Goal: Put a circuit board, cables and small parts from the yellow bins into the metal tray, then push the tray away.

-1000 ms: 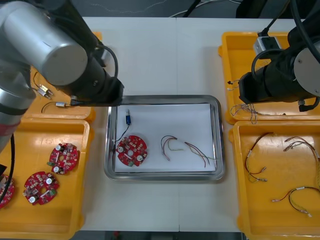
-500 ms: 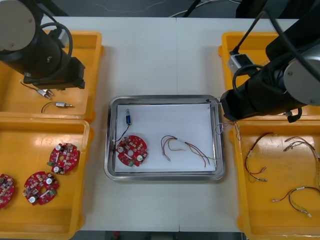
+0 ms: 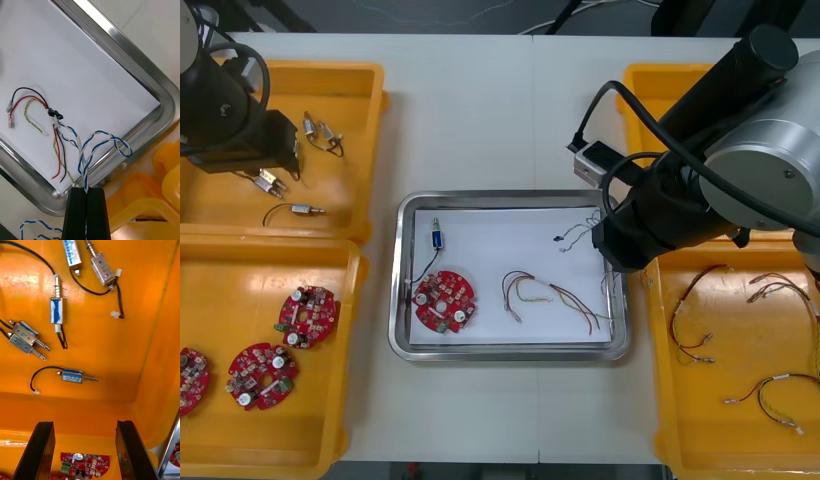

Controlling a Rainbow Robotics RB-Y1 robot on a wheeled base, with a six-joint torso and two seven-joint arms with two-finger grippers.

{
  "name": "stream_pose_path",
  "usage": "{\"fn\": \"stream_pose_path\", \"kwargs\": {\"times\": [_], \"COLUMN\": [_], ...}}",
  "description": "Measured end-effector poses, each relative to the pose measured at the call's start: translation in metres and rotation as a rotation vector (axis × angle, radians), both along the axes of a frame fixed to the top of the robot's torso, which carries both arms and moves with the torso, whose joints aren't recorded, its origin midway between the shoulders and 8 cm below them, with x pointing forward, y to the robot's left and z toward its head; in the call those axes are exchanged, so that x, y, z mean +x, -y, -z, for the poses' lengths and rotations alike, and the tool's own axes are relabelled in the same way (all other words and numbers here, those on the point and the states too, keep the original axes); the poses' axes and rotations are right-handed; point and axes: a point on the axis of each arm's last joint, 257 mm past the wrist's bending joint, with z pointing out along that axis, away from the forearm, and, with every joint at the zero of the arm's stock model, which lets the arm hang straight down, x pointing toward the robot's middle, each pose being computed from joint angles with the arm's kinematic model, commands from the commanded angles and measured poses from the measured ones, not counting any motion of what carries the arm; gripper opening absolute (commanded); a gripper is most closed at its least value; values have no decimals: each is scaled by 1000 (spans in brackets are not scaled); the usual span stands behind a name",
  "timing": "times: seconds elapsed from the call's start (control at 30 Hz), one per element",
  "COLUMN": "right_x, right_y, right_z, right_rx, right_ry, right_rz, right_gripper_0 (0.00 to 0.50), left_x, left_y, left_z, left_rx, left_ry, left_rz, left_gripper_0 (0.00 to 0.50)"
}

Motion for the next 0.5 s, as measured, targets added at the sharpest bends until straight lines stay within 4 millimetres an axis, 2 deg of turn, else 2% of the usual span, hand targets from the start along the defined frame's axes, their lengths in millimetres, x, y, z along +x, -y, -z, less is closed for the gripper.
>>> {"fn": "stream_pose_path", "kwargs": {"times": [0.1,0.27,0.5], "right_x": [8,21,40], "right_y": [-6,-25,-44], "right_z": [0,6,19], "right_rx": [2,-73,-115], "right_ry": [13,64,92], "right_rz": [-32,-216,-298], "right_gripper_0": [0,0,0], "left_x": [0,2,10], "left_y": [-7,-19,-31], "left_z": [4,11,23], "left_rx": [7,12,-28], "left_ry": [-9,-24,-28], "left_rz": [-22,-59,-112], "left_gripper_0": [476,475,475]}}
